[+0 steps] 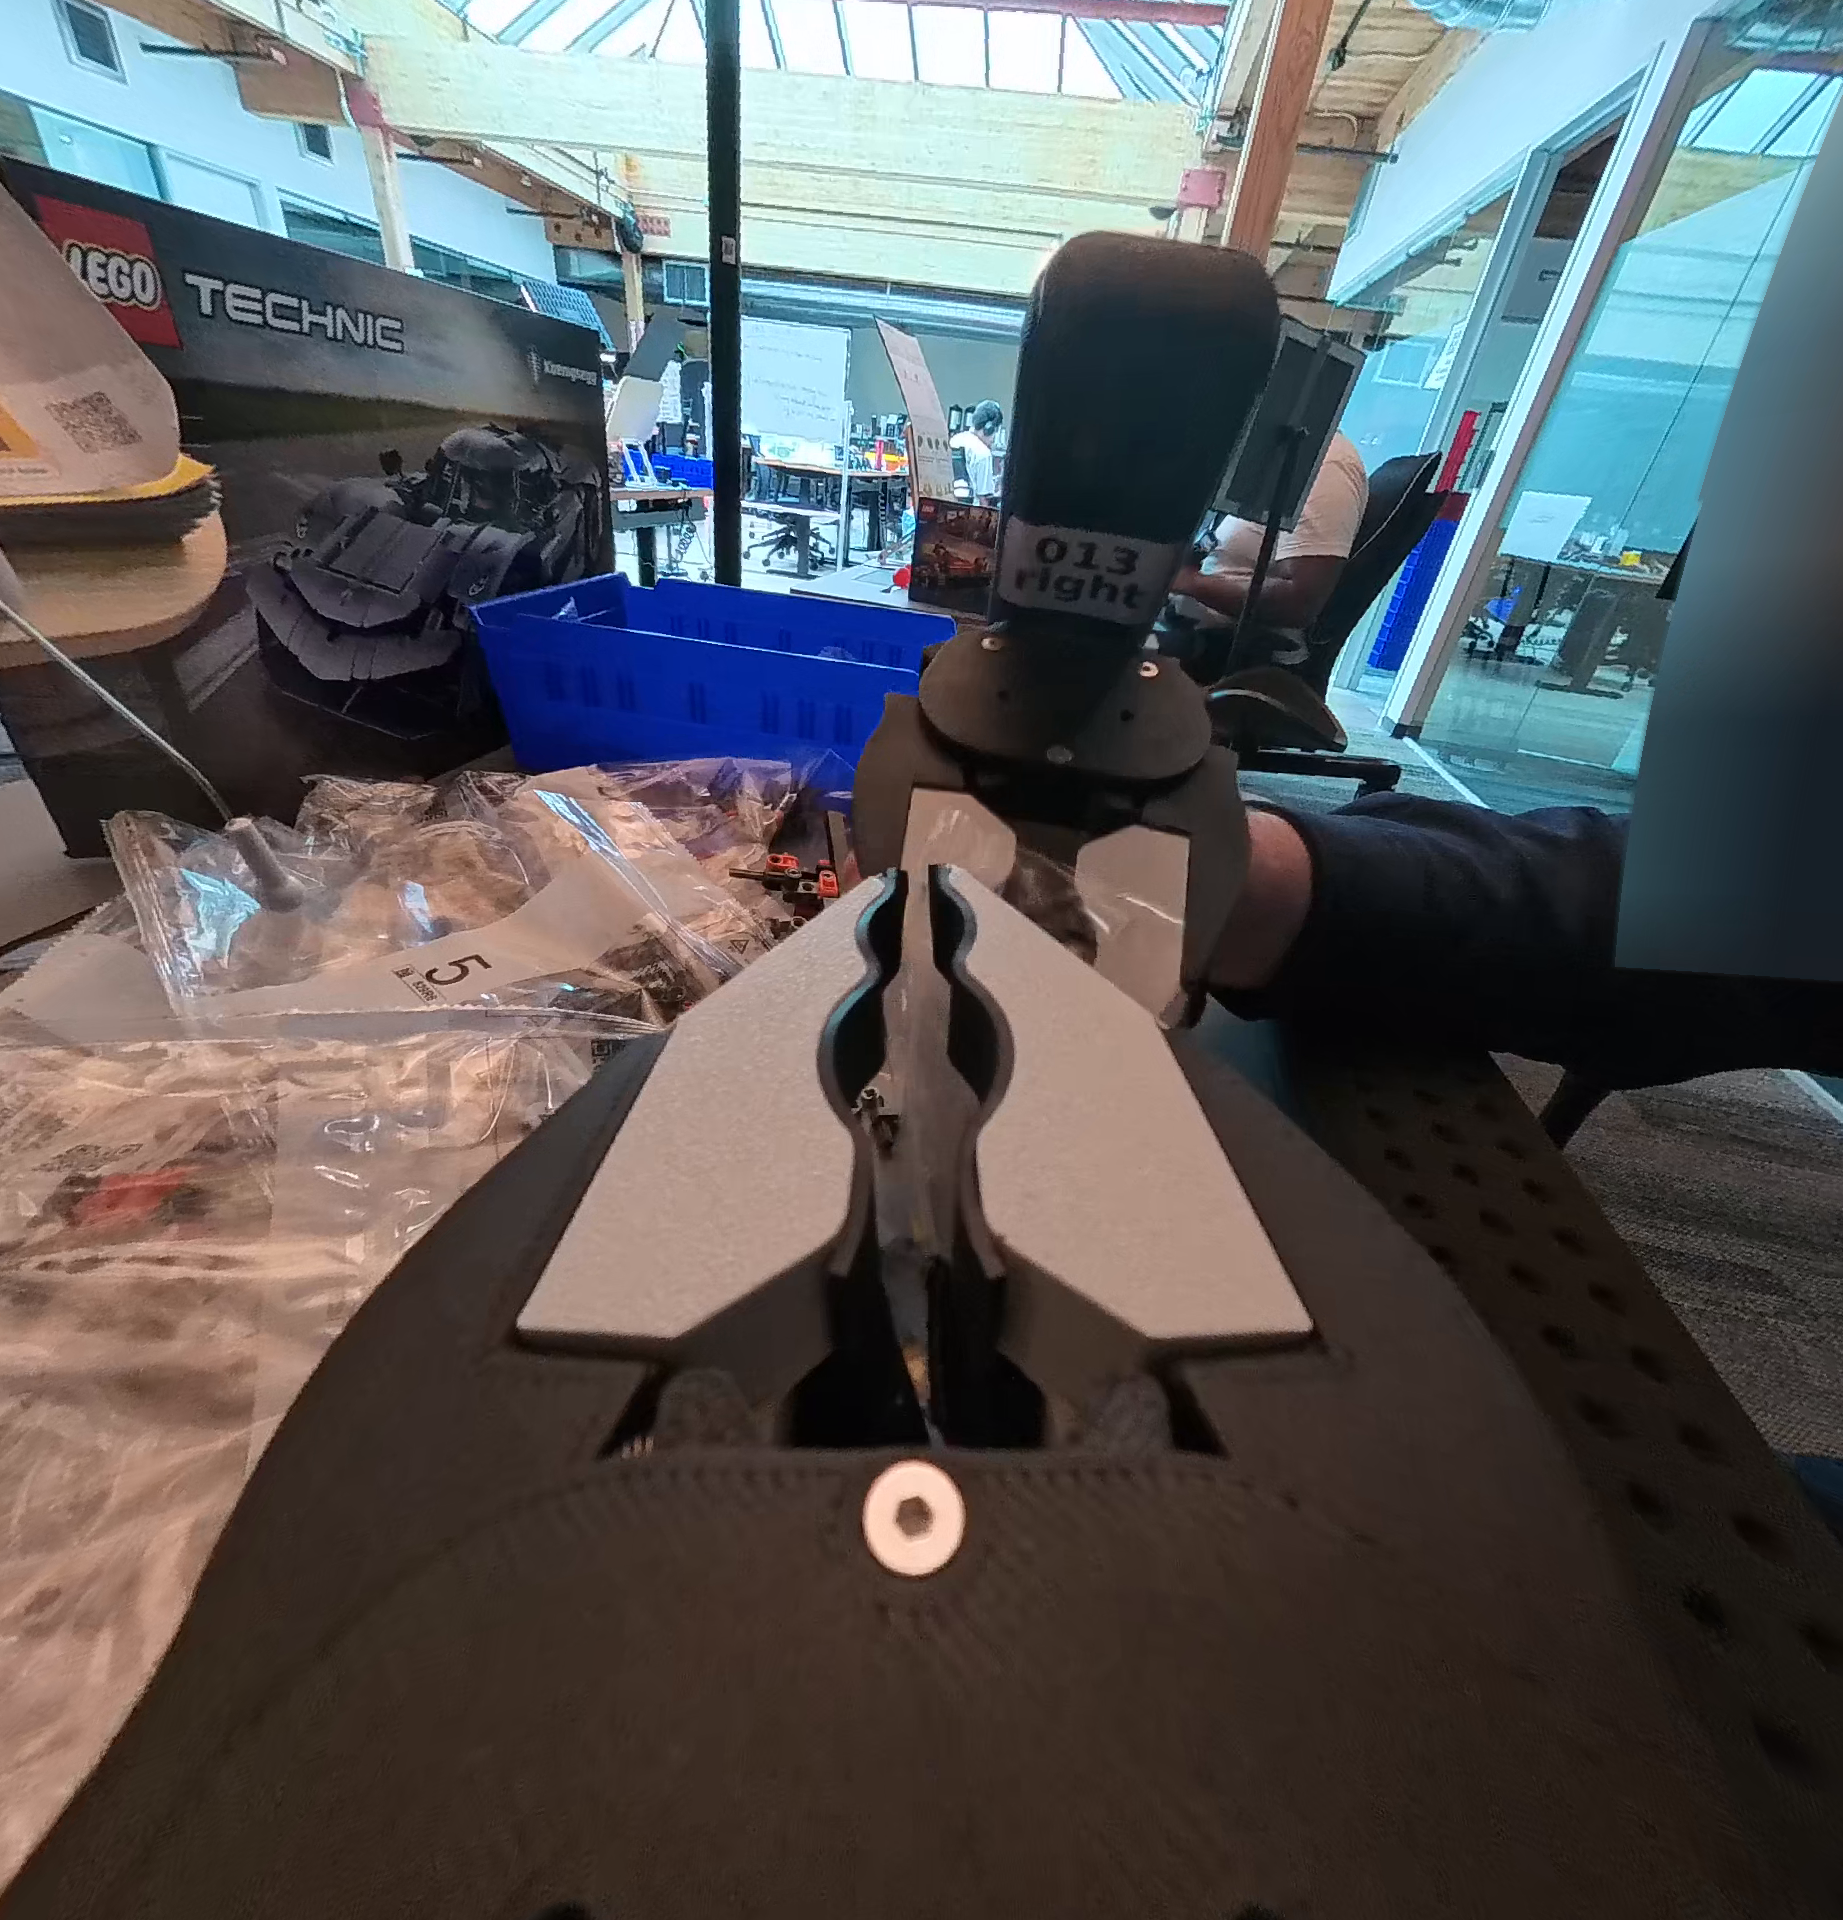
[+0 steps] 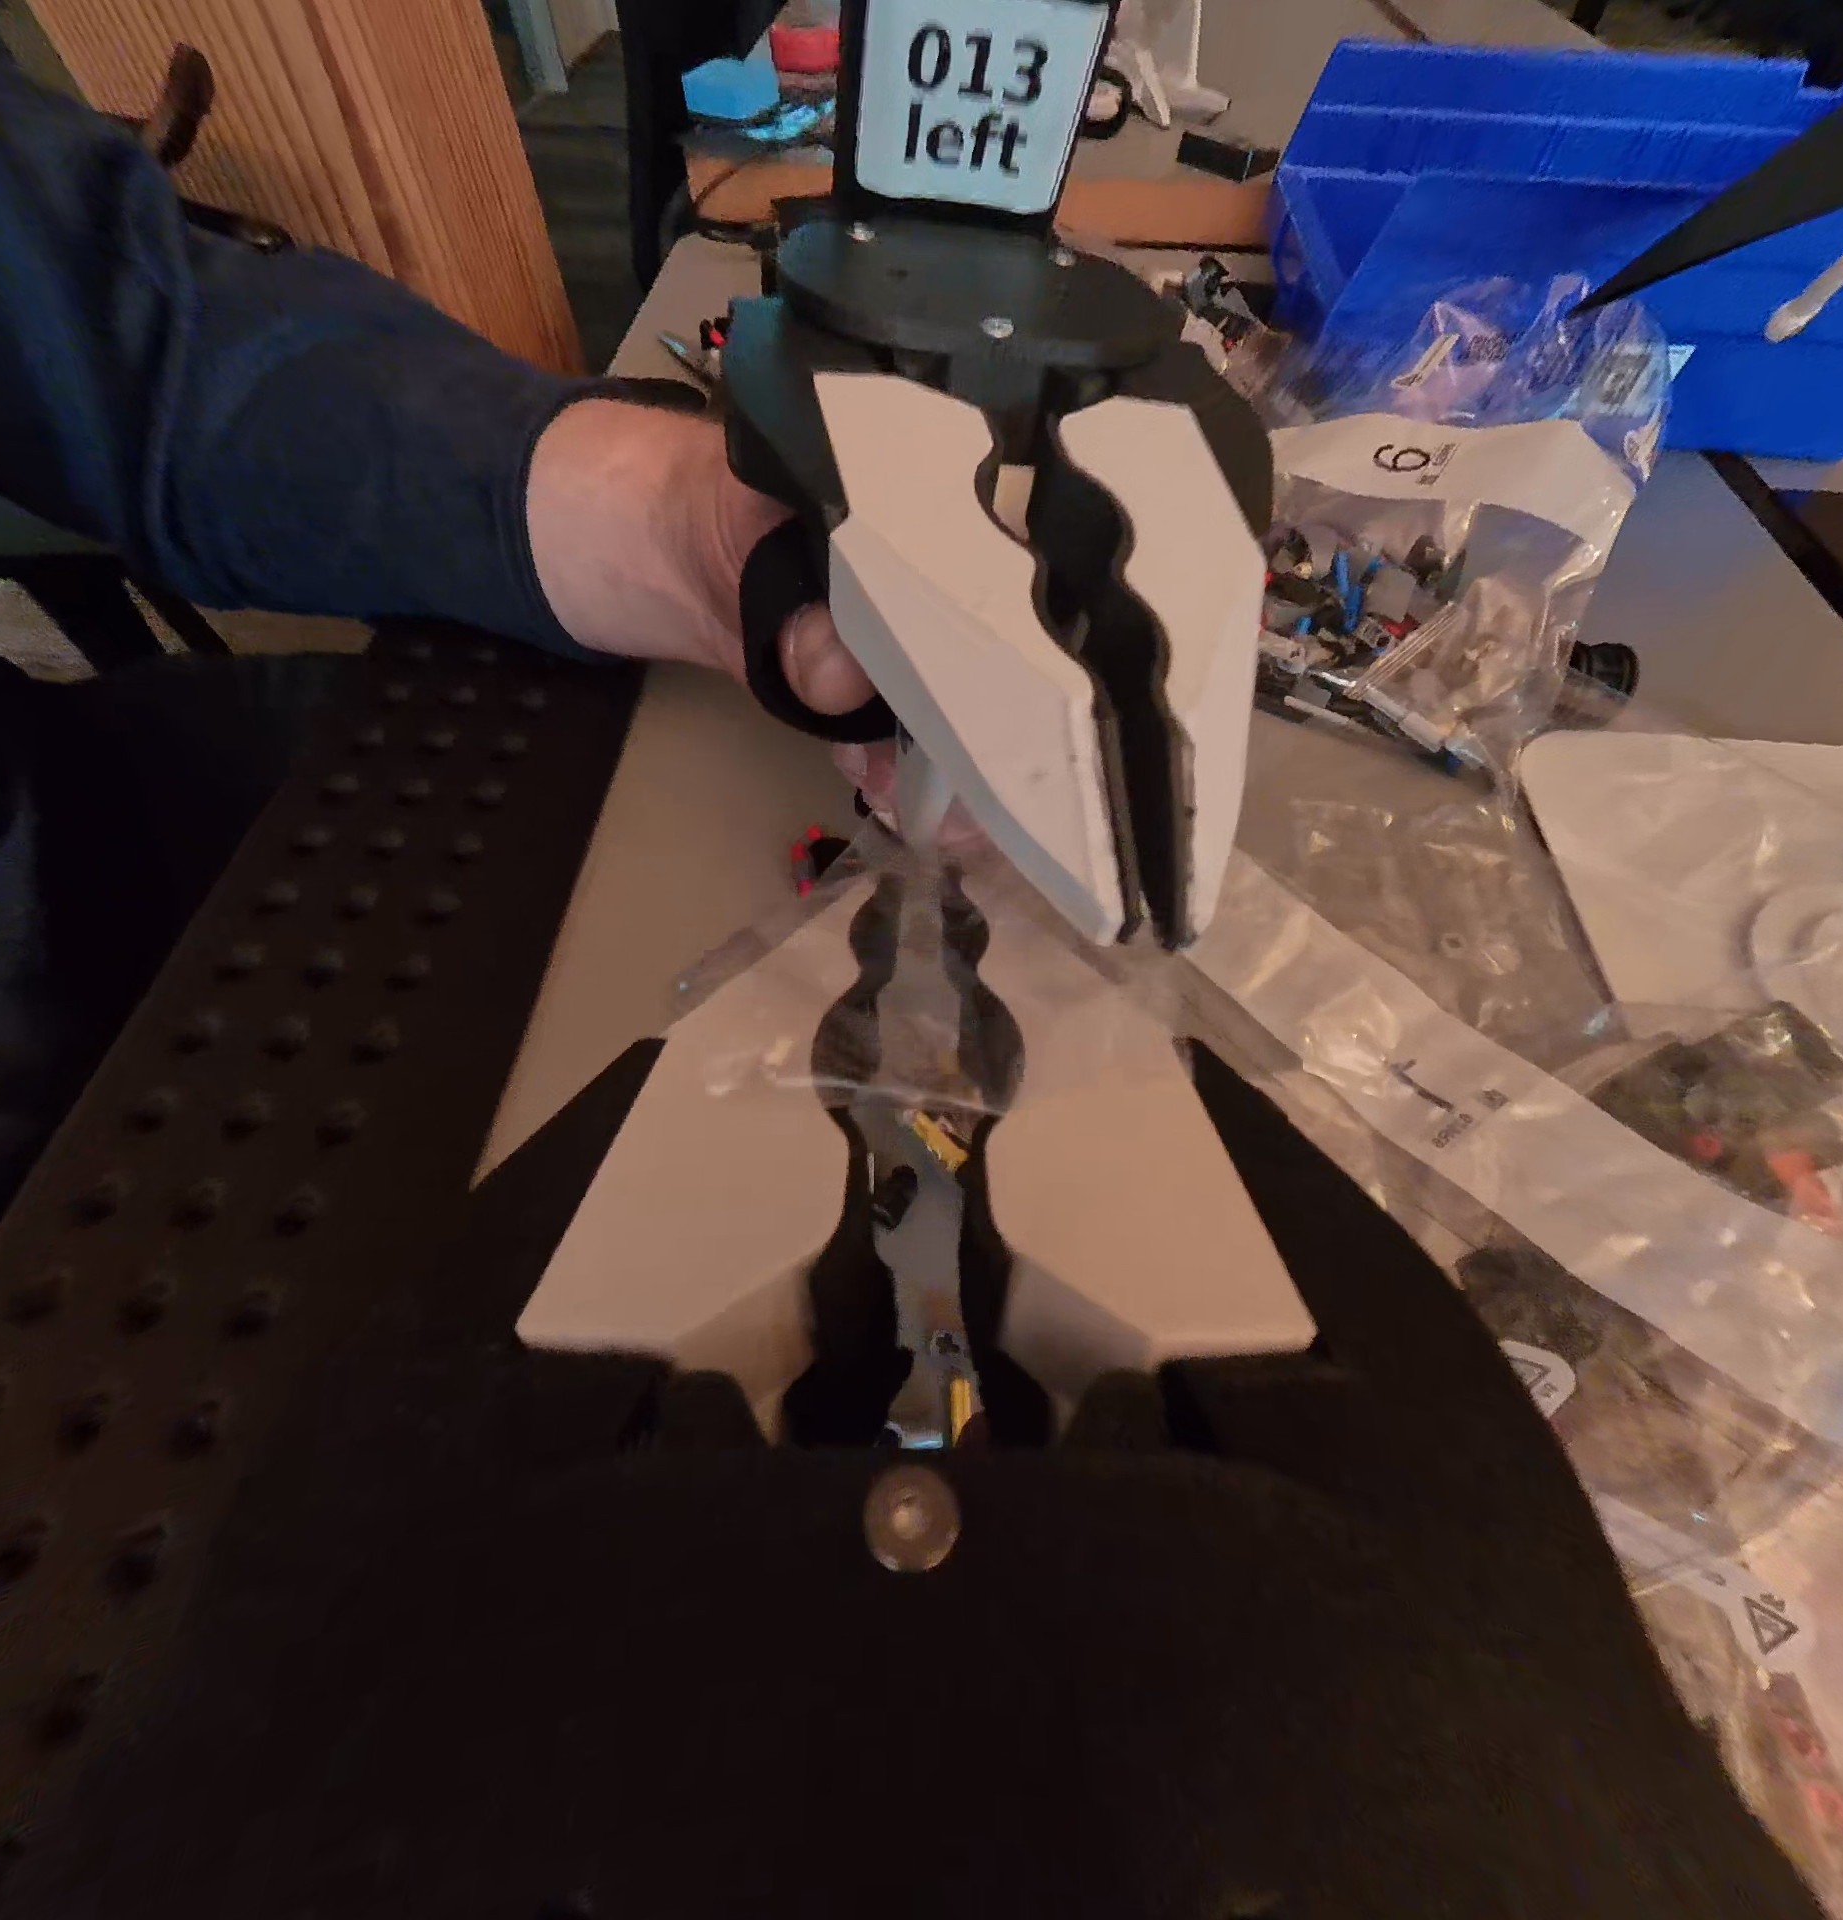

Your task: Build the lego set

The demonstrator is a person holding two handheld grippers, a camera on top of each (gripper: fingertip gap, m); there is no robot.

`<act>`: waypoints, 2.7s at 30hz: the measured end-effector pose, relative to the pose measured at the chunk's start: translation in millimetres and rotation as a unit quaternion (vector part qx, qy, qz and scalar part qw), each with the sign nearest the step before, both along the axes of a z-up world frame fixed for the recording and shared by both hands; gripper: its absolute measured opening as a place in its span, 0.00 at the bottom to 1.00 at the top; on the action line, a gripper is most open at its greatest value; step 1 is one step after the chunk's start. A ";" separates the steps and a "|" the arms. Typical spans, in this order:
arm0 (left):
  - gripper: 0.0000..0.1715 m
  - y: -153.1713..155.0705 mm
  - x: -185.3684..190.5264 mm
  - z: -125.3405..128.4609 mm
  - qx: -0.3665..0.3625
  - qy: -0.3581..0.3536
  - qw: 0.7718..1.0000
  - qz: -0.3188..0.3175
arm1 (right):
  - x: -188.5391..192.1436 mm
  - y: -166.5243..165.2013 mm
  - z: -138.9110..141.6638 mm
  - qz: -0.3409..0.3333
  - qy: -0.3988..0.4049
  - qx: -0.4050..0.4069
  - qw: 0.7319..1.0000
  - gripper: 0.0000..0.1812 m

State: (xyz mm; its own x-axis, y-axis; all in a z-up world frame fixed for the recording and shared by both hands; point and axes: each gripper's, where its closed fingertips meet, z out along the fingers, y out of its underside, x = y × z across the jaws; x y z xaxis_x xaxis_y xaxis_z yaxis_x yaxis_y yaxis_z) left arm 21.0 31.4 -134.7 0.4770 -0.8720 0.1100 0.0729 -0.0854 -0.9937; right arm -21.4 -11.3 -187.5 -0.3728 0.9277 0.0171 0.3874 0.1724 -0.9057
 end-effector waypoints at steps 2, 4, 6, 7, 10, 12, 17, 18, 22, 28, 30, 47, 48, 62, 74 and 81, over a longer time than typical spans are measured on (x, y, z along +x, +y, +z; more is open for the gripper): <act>0.01 0.1 0.3 -0.2 0.002 0.003 1.000 0.002 | -0.7 -3.5 -8.2 0.007 -0.018 0.005 1.000 0.04; 0.01 0.5 -0.1 -0.6 0.004 0.006 1.000 0.004 | -2.0 -5.1 -14.0 0.009 -0.029 0.021 0.999 0.03; 0.01 0.8 -0.1 -0.5 0.003 0.005 1.000 0.005 | -2.8 -5.8 -15.9 0.008 -0.032 0.037 0.999 0.00; 0.01 0.9 -0.2 -0.7 0.003 0.006 1.000 0.005 | -3.5 -6.1 -14.7 0.007 -0.030 0.037 0.999 0.00; 0.02 0.9 0.6 -1.3 0.000 0.005 1.000 0.004 | -4.9 -8.2 -7.0 0.008 -0.015 0.014 1.000 0.00; 0.03 1.0 0.0 0.1 0.000 0.000 1.000 0.004 | -5.0 -7.6 -4.3 0.008 -0.008 0.002 1.000 0.00; 0.04 2.6 -2.2 1.6 -0.002 -0.005 1.000 0.009 | -4.8 -9.7 -4.5 0.015 -0.008 -0.009 1.000 0.00; 0.04 2.6 -1.9 1.5 -0.001 -0.004 1.000 0.010 | -4.9 -11.2 -7.0 0.018 -0.014 -0.006 1.000 0.00; 0.04 3.2 -1.7 0.7 -0.001 -0.002 1.000 0.011 | -5.6 -16.6 -16.9 0.028 -0.036 0.009 0.999 0.01; 0.04 3.7 -1.9 1.1 0.001 -0.001 1.000 0.014 | -6.6 -19.5 -19.2 0.032 -0.043 0.003 0.999 0.04; 0.04 3.8 -1.0 0.0 0.002 0.003 1.000 0.014 | -6.9 -20.5 -19.5 0.034 -0.044 -0.001 0.998 0.06; 0.06 5.2 -2.9 1.7 0.000 -0.003 1.000 0.017 | -3.5 -33.6 -11.8 0.071 -0.047 -0.065 0.994 0.22; 0.07 5.8 -3.7 2.1 -0.001 -0.005 1.000 0.018 | -3.1 -33.3 -10.0 0.072 -0.043 -0.070 0.994 0.22; 0.35 20.3 -26.9 10.6 -0.046 -0.062 0.996 0.055 | 6.9 -34.5 24.2 0.101 0.028 -0.140 0.985 0.24; 0.44 30.7 -42.8 13.0 -0.025 -0.051 0.992 0.113 | 16.9 -12.7 48.8 0.071 0.083 -0.157 0.982 0.23; 0.43 29.4 -48.8 21.1 0.058 0.021 0.984 0.169 | 17.4 13.5 42.5 0.000 0.075 -0.103 0.992 0.21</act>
State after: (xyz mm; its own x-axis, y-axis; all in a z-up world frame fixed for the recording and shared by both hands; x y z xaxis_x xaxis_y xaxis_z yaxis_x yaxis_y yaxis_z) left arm -27.9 60.8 -113.6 0.7445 -0.6676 -0.0072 0.0359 0.0509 -0.9981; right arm -4.0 2.2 -145.0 -0.3805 0.9173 -0.1174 0.2449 -0.0225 -0.9693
